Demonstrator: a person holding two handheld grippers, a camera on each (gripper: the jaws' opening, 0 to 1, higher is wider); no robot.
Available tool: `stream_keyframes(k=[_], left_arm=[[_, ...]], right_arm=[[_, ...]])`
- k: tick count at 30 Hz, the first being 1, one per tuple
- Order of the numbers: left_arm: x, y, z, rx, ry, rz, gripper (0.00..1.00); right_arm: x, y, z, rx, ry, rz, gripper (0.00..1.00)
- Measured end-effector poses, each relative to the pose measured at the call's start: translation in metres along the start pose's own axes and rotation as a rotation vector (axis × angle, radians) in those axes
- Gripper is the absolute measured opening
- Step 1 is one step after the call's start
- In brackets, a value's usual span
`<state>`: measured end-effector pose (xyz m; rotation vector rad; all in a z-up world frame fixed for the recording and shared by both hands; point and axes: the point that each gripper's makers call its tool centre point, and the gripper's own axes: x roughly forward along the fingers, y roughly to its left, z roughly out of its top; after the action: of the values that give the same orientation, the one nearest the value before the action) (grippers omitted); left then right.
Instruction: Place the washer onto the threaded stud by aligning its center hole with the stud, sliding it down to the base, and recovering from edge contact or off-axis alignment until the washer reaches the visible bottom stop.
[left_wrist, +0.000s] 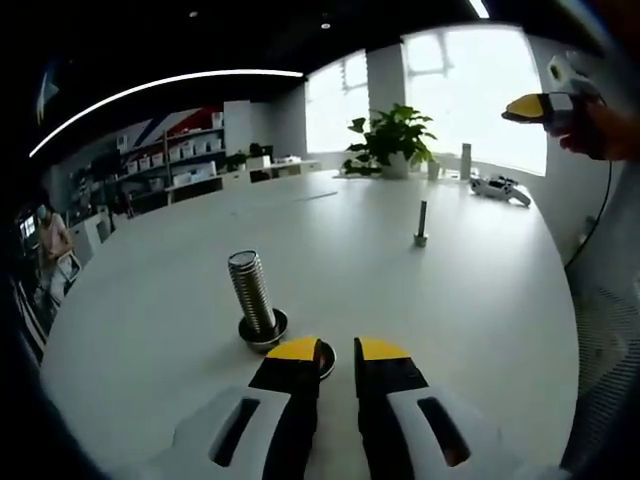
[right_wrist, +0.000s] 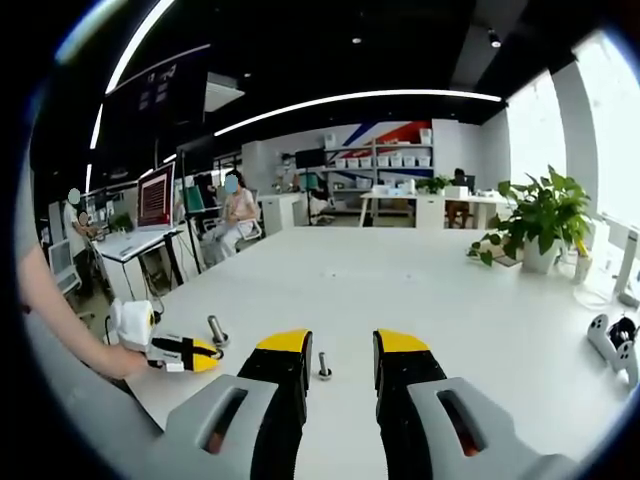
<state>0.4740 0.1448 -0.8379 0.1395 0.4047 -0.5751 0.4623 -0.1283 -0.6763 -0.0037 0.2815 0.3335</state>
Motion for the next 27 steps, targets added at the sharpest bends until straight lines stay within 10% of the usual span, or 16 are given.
stream_keyframes(k=[27], left_arm=[[-0.002, -0.002, -0.008, 0.061, 0.262, -0.065, 0.13]], right_arm=[[-0.001, 0.004, 0.005, 0.021, -0.025, 0.011, 0.26]])
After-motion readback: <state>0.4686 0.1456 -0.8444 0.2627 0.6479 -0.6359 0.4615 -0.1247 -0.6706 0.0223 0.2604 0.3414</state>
